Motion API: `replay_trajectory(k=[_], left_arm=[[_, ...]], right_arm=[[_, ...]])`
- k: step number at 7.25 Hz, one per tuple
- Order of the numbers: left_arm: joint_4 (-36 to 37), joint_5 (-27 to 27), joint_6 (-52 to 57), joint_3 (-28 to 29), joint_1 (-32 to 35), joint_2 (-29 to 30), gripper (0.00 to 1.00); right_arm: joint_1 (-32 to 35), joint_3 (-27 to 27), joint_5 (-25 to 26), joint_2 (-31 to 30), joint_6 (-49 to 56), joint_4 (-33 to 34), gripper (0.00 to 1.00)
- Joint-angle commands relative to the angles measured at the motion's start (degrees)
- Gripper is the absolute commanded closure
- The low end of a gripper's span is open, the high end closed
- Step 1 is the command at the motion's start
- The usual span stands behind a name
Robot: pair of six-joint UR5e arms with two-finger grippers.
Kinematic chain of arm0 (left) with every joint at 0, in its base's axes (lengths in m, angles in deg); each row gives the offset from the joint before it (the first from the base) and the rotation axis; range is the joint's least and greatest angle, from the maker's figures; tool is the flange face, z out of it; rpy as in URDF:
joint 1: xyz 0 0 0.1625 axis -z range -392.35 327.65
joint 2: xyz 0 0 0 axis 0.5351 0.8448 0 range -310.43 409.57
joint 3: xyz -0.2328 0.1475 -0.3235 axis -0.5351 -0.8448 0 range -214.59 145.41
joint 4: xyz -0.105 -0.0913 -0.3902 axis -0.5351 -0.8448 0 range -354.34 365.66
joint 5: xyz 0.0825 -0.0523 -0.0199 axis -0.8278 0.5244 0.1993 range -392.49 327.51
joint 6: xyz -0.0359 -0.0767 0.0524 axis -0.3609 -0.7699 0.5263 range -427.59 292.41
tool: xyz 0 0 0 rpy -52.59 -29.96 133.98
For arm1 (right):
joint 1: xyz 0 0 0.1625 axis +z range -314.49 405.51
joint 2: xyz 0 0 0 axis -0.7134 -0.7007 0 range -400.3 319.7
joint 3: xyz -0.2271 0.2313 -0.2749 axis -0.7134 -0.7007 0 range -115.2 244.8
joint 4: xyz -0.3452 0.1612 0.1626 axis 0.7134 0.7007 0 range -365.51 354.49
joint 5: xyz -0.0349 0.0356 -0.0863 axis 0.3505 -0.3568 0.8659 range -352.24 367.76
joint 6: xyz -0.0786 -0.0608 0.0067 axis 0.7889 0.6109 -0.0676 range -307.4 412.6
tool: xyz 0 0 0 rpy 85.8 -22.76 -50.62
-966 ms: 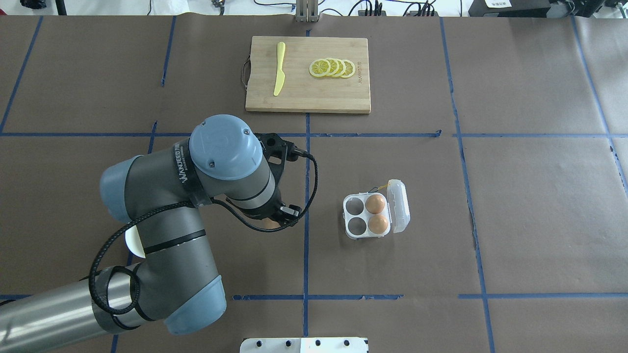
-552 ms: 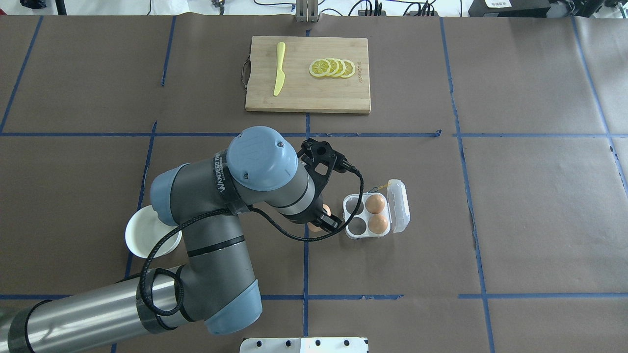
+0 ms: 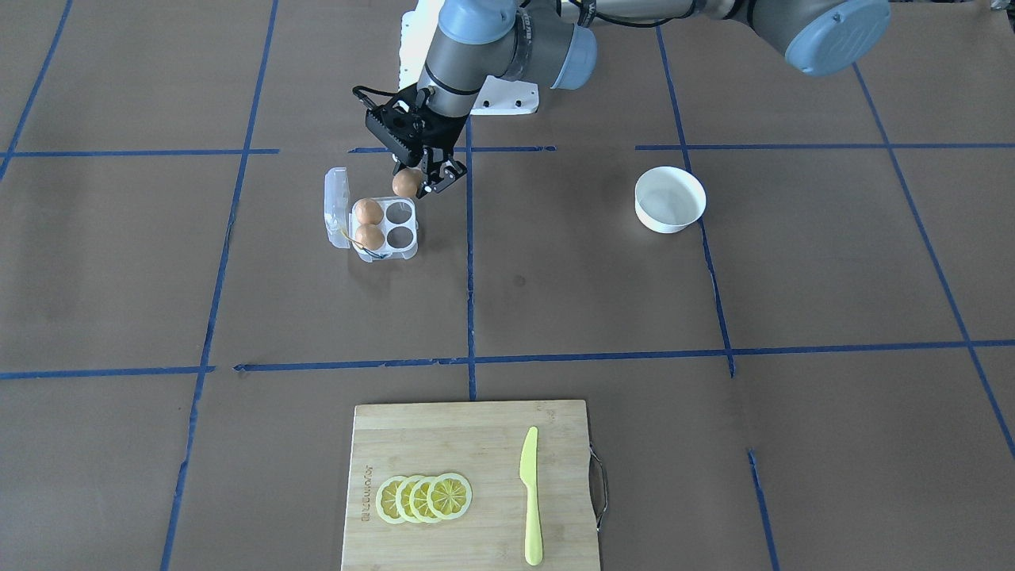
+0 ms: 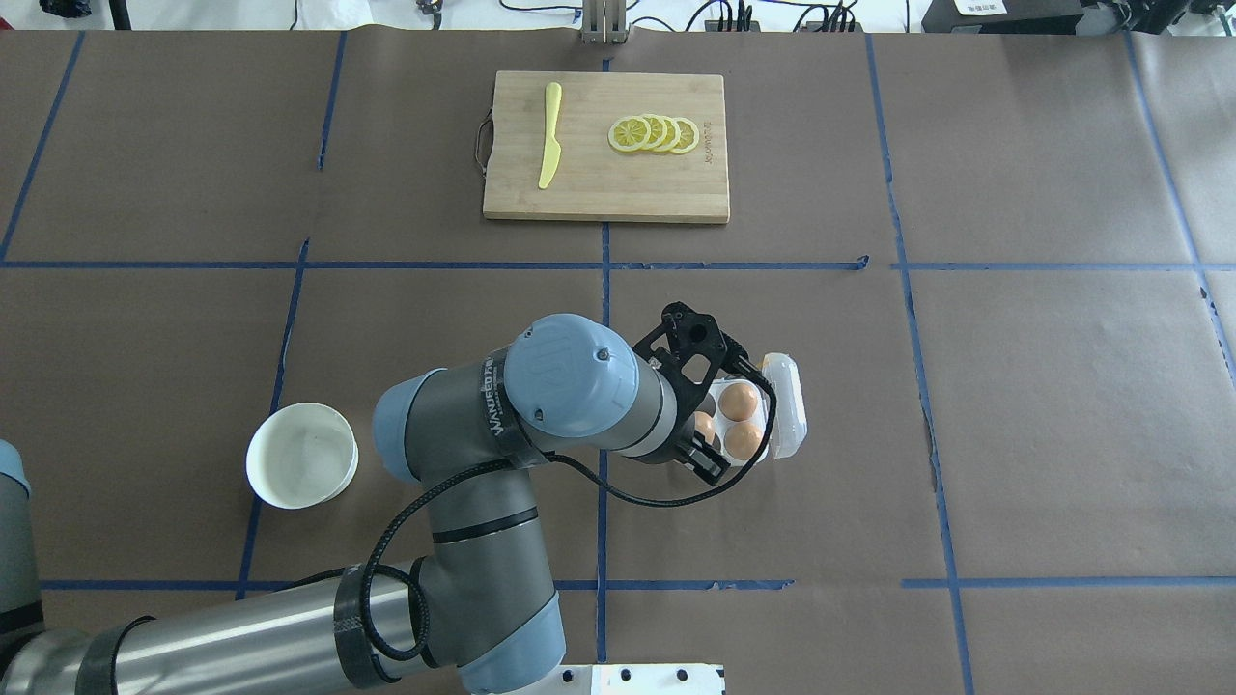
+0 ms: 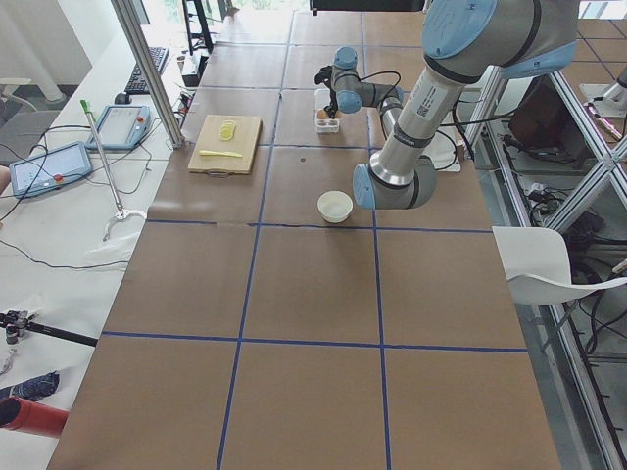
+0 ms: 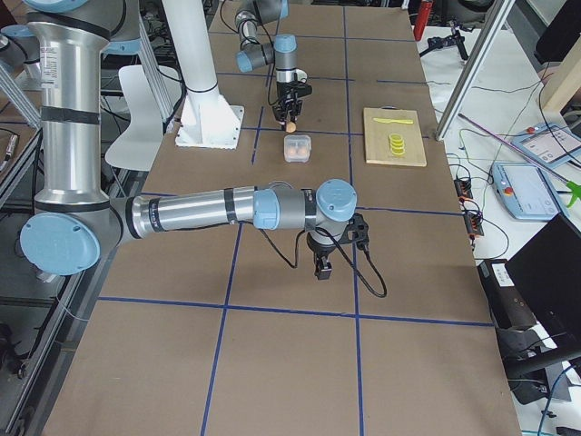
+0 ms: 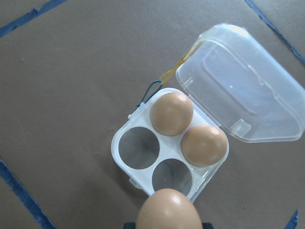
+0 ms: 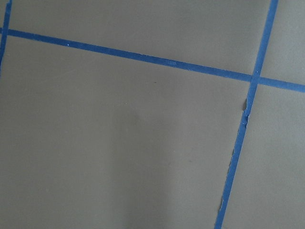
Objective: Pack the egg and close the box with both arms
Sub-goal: 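Lower the egg into an empty carton cup and open the left gripper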
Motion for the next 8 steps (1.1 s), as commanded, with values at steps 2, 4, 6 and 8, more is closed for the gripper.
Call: replay_trajectory(k=[2, 4, 6, 8], left_arm=[[-7.69, -0.48, -2.67, 5.57, -1.05, 1.62, 1.0], [-7.88, -0.48, -2.77, 5.58, -1.06, 1.62, 1.0], [-7.97, -0.57, -2.85, 5.93, -1.06, 1.62, 0.89], [-8.24, -3.27, -2.94, 6.11, -1.06, 1.71, 0.78]], right_arm=[[0.0, -0.04, -0.42, 0.0, -0.07, 0.0, 0.0], [0.0, 0.04, -0.33, 0.0, -0.07, 0.0, 0.0], [0.0, 0.04, -0.42, 0.0, -0.07, 0.0, 0.0], [0.0, 0.13, -0.42, 0.0, -0.07, 0.0, 0.0]])
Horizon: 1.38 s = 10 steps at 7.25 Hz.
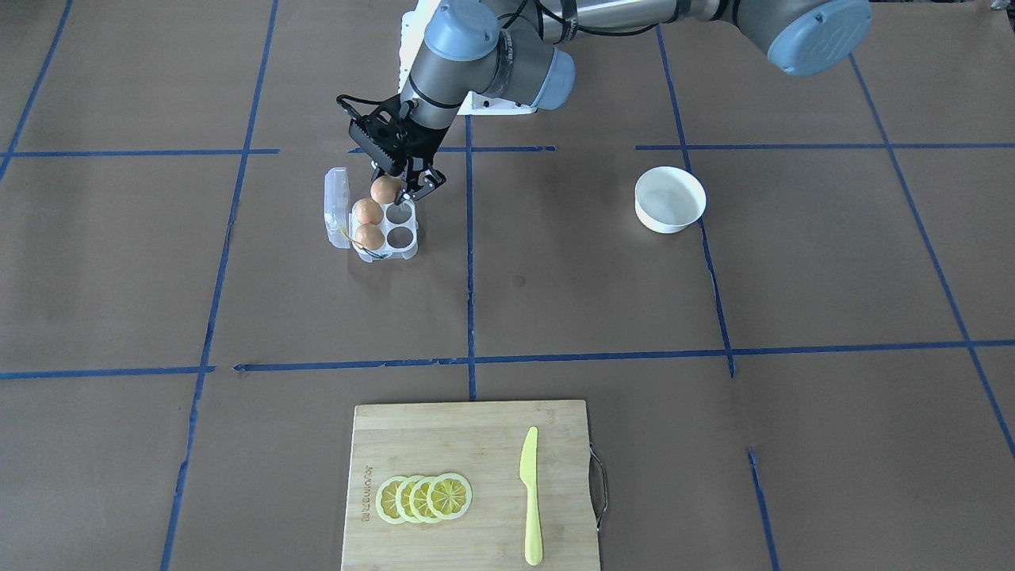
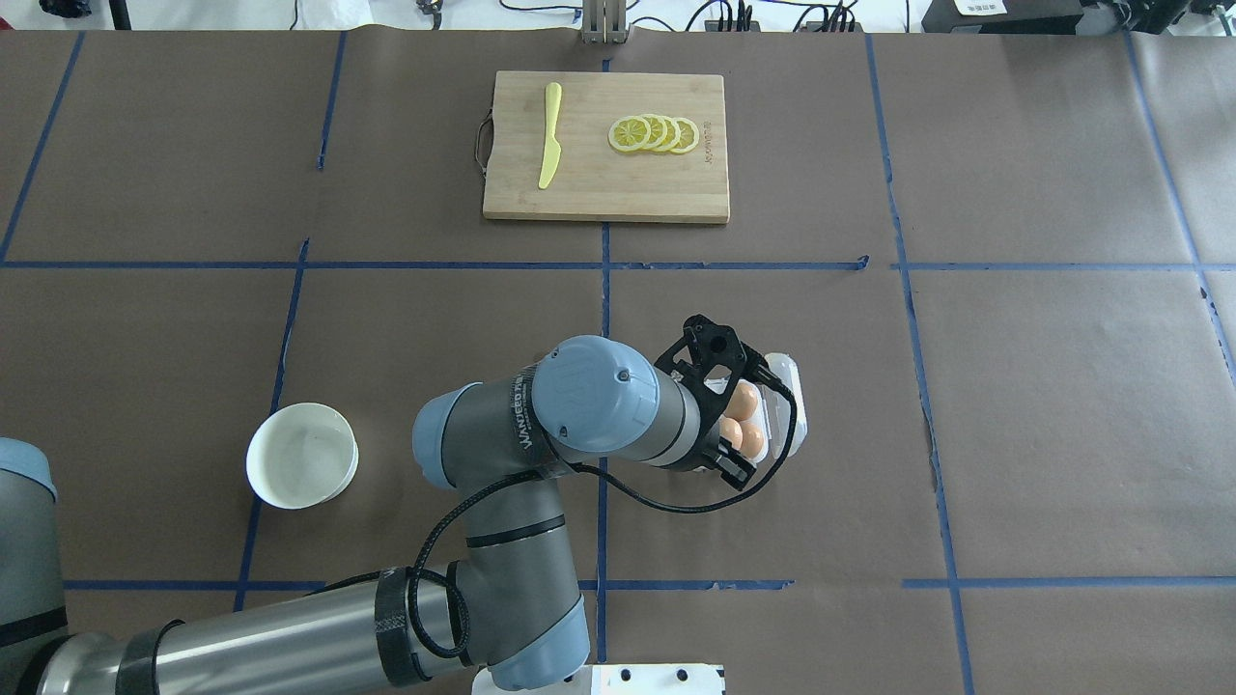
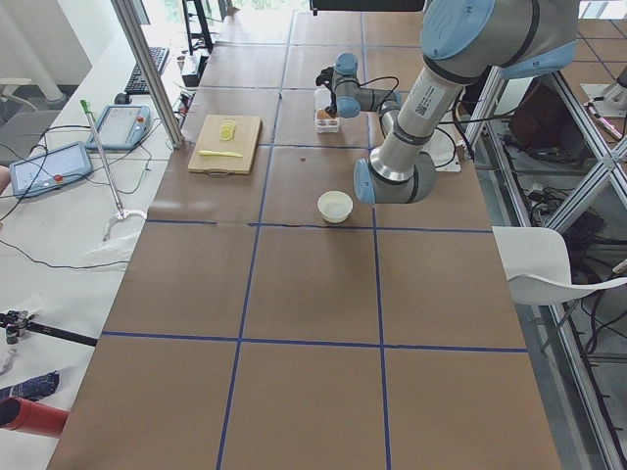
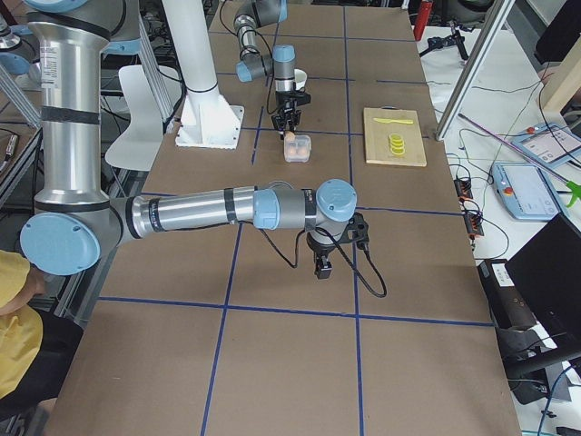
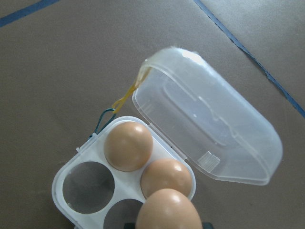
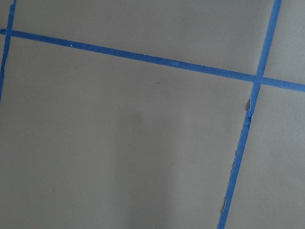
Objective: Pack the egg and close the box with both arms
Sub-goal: 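Lower the egg into an empty carton cup and open the left gripper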
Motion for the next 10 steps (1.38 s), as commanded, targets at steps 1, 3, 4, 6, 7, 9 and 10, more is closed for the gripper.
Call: replay_trajectory(k=[1, 3, 4, 6, 7, 9, 10], left_arm=[[-0.53, -1.92, -0.08, 0.22, 0.0, 0.06, 0.76], [-2.36, -2.01, -0.08, 1.71, 0.0, 0.06, 0.75], [-2.55, -2.01, -0.08, 1.89, 0.0, 0.06, 0.7], [-2.55, -2.01, -0.17, 2.16, 0.09, 0.06, 0.24], [-2.55, -1.92, -1.04, 2.07, 0.17, 0.06, 0.0], [-2.55, -1.92, -1.66, 1.63, 0.17, 0.15, 0.0], [-2.46, -1.92, -1.75, 1.11, 0.52, 0.15, 0.0]], right_arm=[[0.0, 0.06, 0.0, 0.0, 0.0, 0.0, 0.0], [0.0, 0.15, 0.0, 0.0, 0.0, 0.0, 0.0], [0.0, 0.24, 0.0, 0.0, 0.0, 0.0, 0.0], [0.0, 0.24, 0.0, 0.0, -0.09, 0.0, 0.0], [0.0, 0.24, 0.0, 0.0, -0.09, 0.0, 0.0], [0.0, 0.33, 0.0, 0.0, -0.09, 0.0, 0.0], [0.0, 0.33, 0.0, 0.0, -0.09, 0.0, 0.0]])
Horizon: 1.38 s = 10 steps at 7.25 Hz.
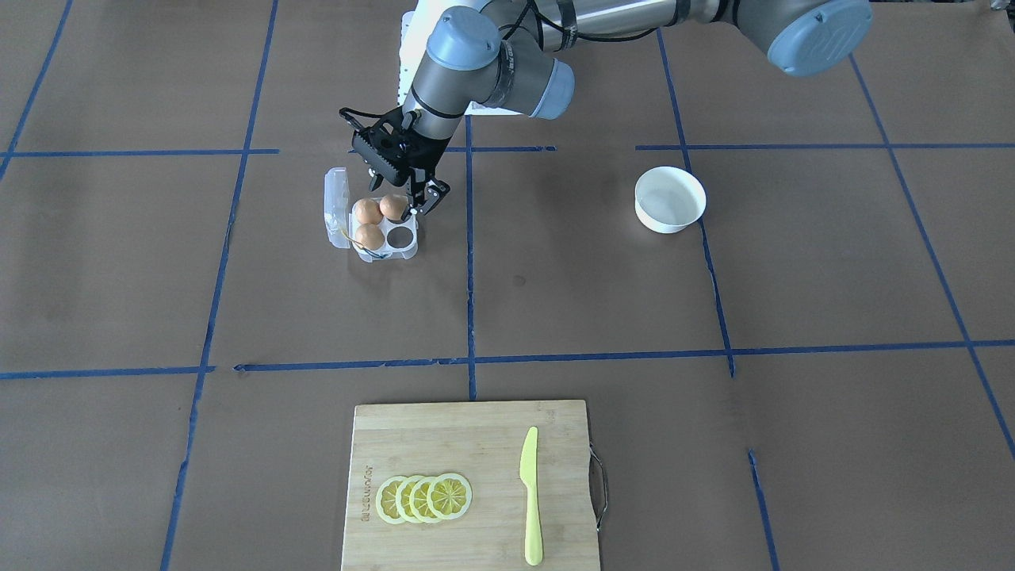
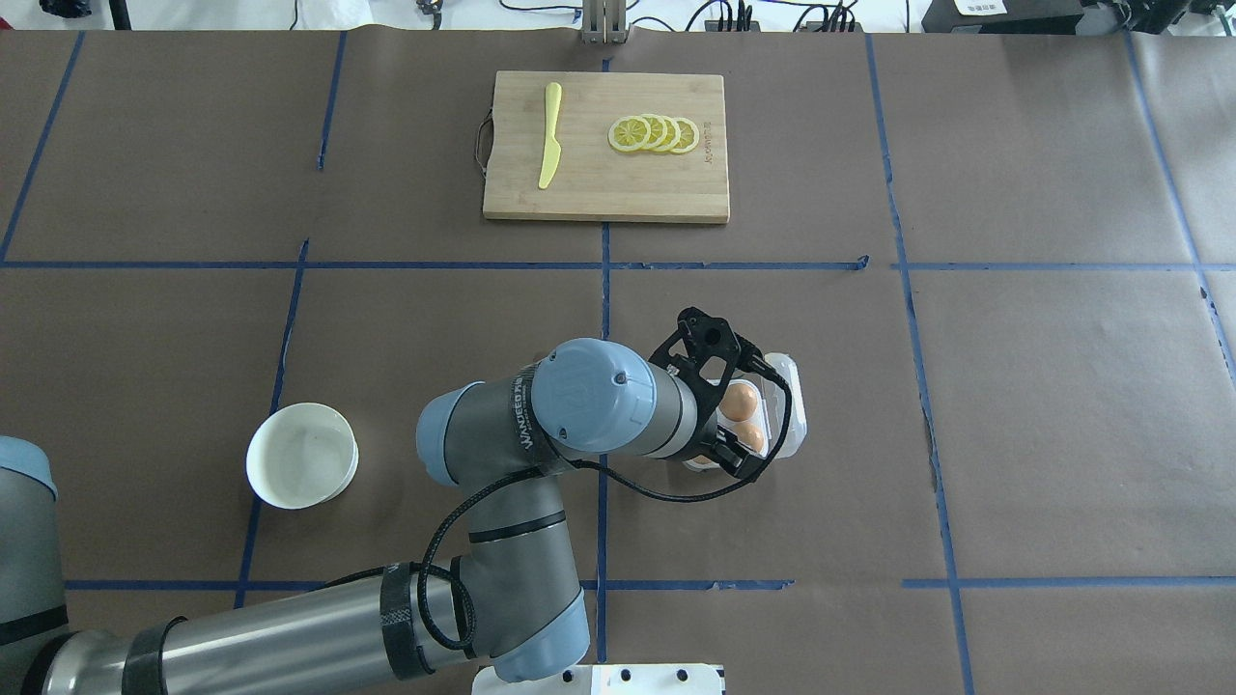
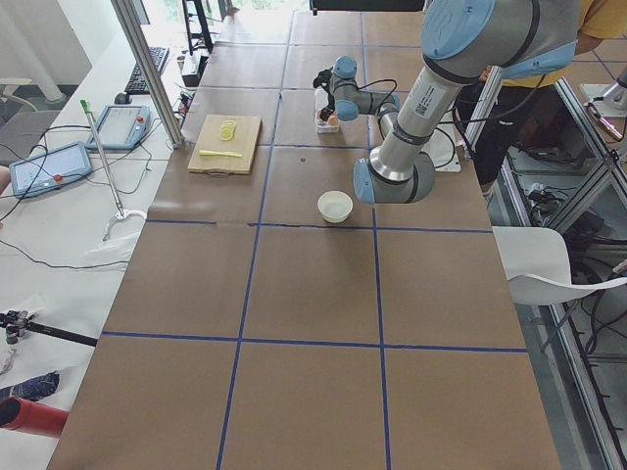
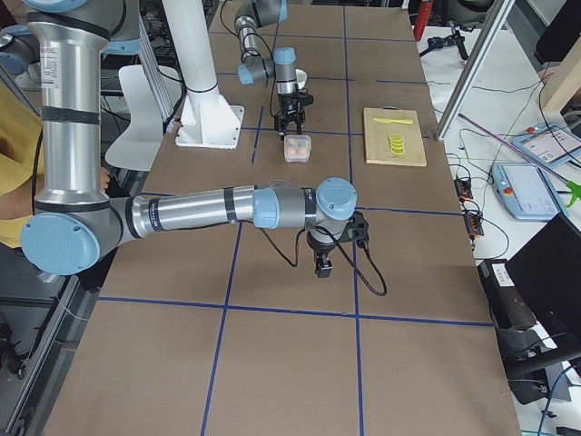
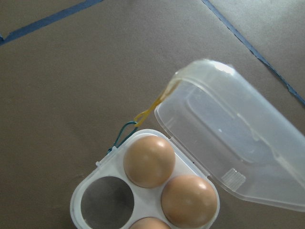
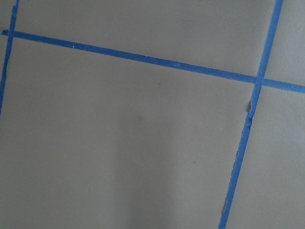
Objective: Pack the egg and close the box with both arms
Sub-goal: 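Lower the egg into an empty carton cup and open the left gripper, then withdraw the left gripper away while the right gripper reaches toward the carton lid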
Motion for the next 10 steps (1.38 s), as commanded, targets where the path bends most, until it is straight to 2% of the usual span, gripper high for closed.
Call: replay_trajectory(k=[1, 3, 4, 5, 7, 8, 10], left_arm=[[1.37, 0.61, -0.13, -3.81, 1.99, -0.58, 0.0], [15.63, 0.71, 0.57, -12.94, 6.9, -2.51, 0.0], [18.67, 3.14, 0.66, -15.42, 9.63, -4.61, 0.0], [20.44, 7.52, 0.75, -17.88, 14.35, -8.98, 0.0], [28.41, 9.67, 2.76, -20.72, 21.3, -12.44, 0.0], [31.33, 9.67, 8.87, -21.24, 23.87, -12.88, 0.0], [32.15, 10.28, 16.71, -24.13, 30.54, -19.1, 0.0]], right_arm=[[0.0, 0.03, -1.22, 0.09, -0.78, 0.0, 0.0], [-3.58, 2.65, -2.2, 0.7, -8.13, -0.26, 0.0], [-5.87, 3.28, -2.11, 0.79, -13.13, -4.61, 0.0], [-10.07, 3.2, -1.59, 0.79, -24.84, -13.18, 0.0], [-19.28, 3.28, 3.49, 1.05, -47.08, -29.71, 0.0], [-24.82, 3.46, 8.21, 1.67, -56.59, -35.97, 0.0], [-33.27, 4.42, 14.04, 5.52, -69.65, -38.32, 0.0]])
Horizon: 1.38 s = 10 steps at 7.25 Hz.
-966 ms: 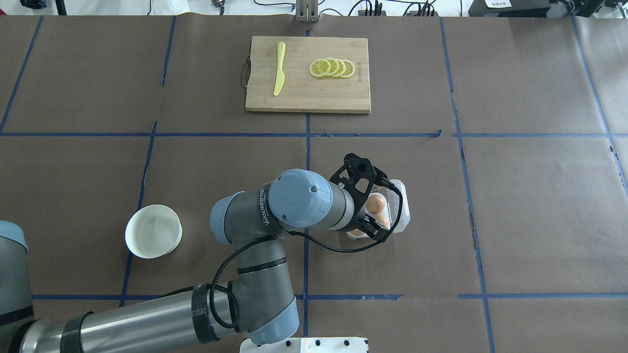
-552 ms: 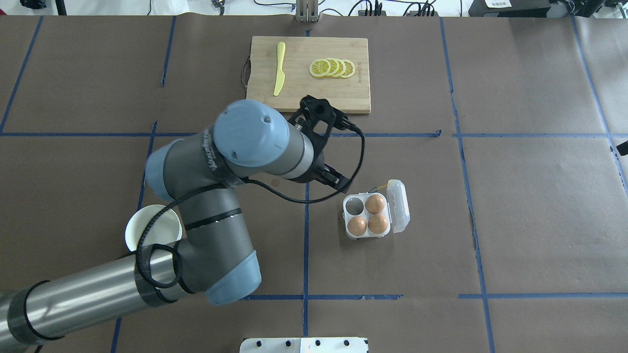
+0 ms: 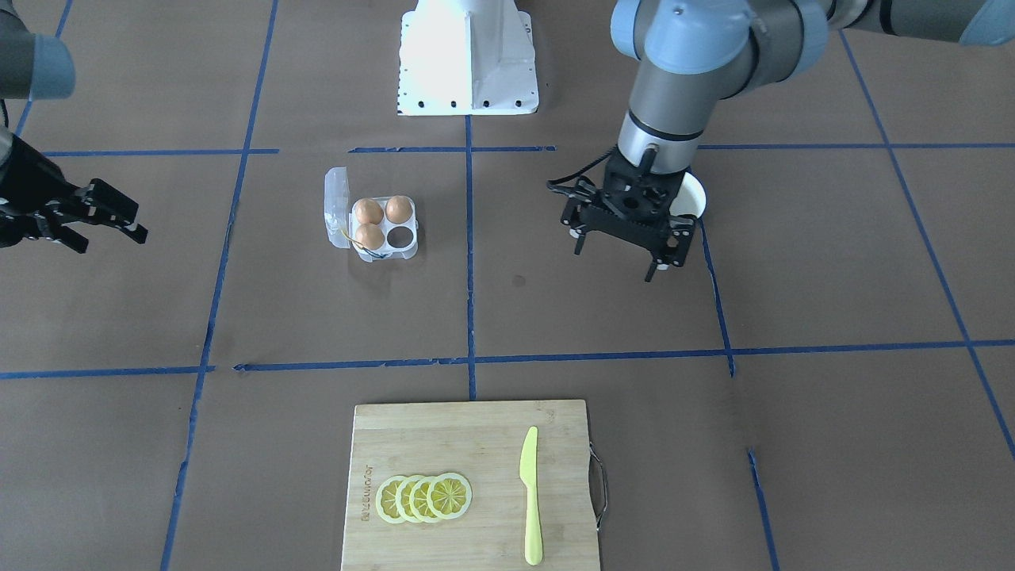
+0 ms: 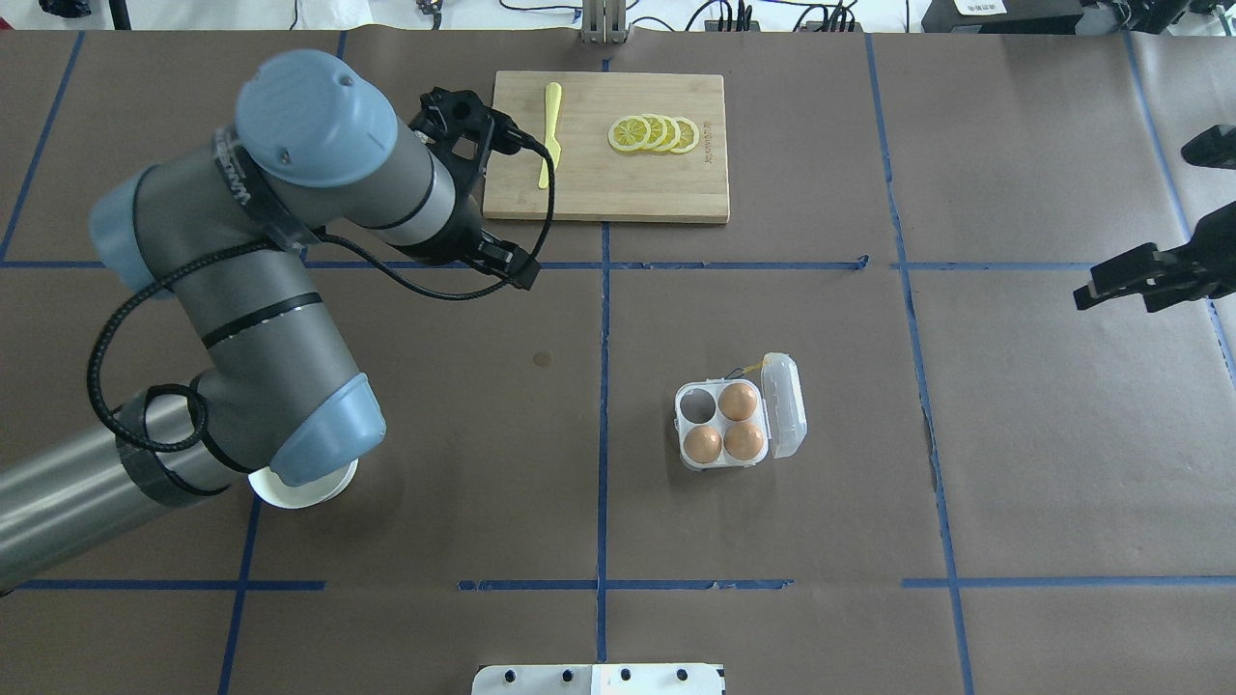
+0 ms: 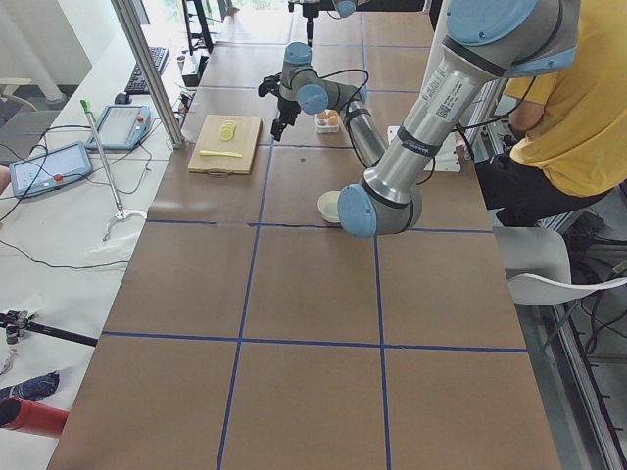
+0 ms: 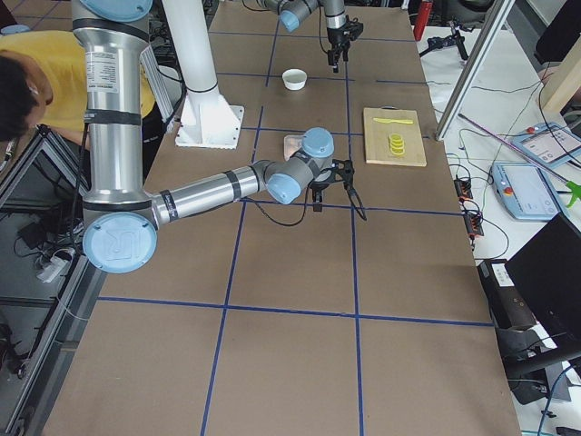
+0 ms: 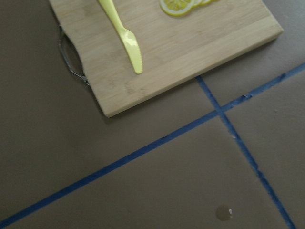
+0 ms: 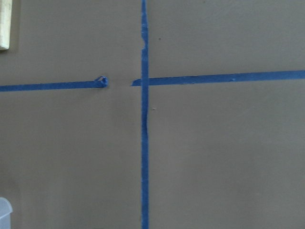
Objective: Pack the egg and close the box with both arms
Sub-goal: 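Withdraw the left gripper away while the right gripper reaches toward the carton lid, then push the clear carton lid down over the eggs with the right gripper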
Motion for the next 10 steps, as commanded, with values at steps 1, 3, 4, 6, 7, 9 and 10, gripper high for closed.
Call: replay_trajectory(k=[1, 3, 4, 6, 7, 9, 10], left_arm=[[0.95, 3.24, 12.56, -1.73, 9.23, -6.0, 0.0], [0.95, 4.06, 23.84, -0.86, 15.07, -9.79, 0.0], [0.95, 4.06, 23.88, -0.77, 15.17, -9.8, 0.0], [0.95, 4.14, 23.89, -0.77, 15.17, -9.8, 0.0], [0.95, 4.15, 23.89, -0.77, 15.17, -9.72, 0.0], [0.95, 4.15, 23.89, -0.77, 15.26, -9.8, 0.0], [0.95, 4.15, 23.89, -0.77, 15.26, -9.8, 0.0]], right_arm=[[-9.39, 0.84, 8.13, 3.01, -10.77, -1.97, 0.0], [-17.91, 0.75, 16.39, 7.22, -19.01, -1.53, 0.0], [-21.69, 0.84, 19.48, 8.55, -20.71, -1.45, 0.0], [-24.8, 1.01, 20.83, 10.22, -22.48, 0.39, 0.0], [-26.29, 1.36, 21.0, 13.1, -23.96, 2.05, 0.0], [-26.74, 3.2, 21.71, 21.8, -25.56, 15.38, 0.0], [-26.31, 5.22, 21.71, 21.57, -25.56, 17.0, 0.0]])
